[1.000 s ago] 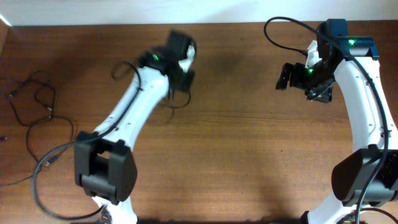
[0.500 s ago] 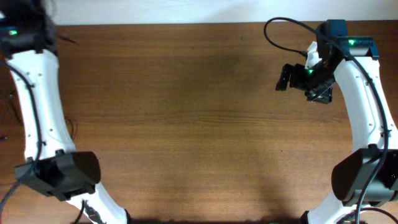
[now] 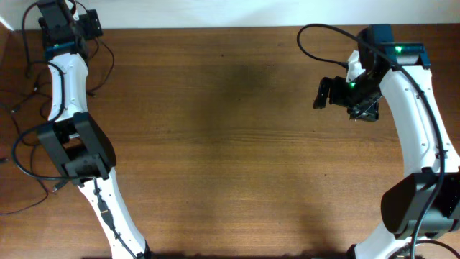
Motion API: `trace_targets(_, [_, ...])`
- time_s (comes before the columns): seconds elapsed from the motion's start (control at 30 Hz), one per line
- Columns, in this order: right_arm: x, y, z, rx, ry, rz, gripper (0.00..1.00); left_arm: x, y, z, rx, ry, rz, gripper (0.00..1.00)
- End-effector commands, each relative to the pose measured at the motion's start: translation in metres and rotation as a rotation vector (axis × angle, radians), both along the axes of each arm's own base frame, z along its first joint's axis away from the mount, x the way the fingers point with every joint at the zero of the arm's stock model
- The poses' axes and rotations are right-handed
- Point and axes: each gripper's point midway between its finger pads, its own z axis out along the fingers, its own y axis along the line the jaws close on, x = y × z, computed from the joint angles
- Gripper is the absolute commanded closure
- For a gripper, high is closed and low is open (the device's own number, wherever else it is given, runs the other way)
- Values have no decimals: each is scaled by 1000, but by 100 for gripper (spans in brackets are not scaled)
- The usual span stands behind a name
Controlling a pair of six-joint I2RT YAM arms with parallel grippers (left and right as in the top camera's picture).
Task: Untangle cables
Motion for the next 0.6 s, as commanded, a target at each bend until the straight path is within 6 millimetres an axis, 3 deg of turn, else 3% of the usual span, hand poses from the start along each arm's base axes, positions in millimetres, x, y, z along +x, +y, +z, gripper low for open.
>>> trace_targets(0.0, [-2,3,2,-3,-6,19,1,-8,-1,-12,-47,51,9,1])
trace_targets(0.1, [-2,3,2,-3,-6,19,1,-21,3,-28,-94,117,37,1])
trace_targets(0.2, [-3,3,2,-4,-6,19,1,-49,37,-29,-301,108,197,1])
trace_targets(0.27, [-2,3,2,-3,-10,19,1,-57,41,-19,-485,75,111,1])
trace_targets(0.4, [-1,3,2,-3,-13,19,1,-68,29,15,-756,-35,-211,1])
trace_targets(0.53, [0,3,2,-3,-18,19,1,-75,34,19,-733,-47,-279,0])
trace_targets(0.57, [0,3,2,-3,-18,19,1,-74,34,20,-713,-46,-291,5])
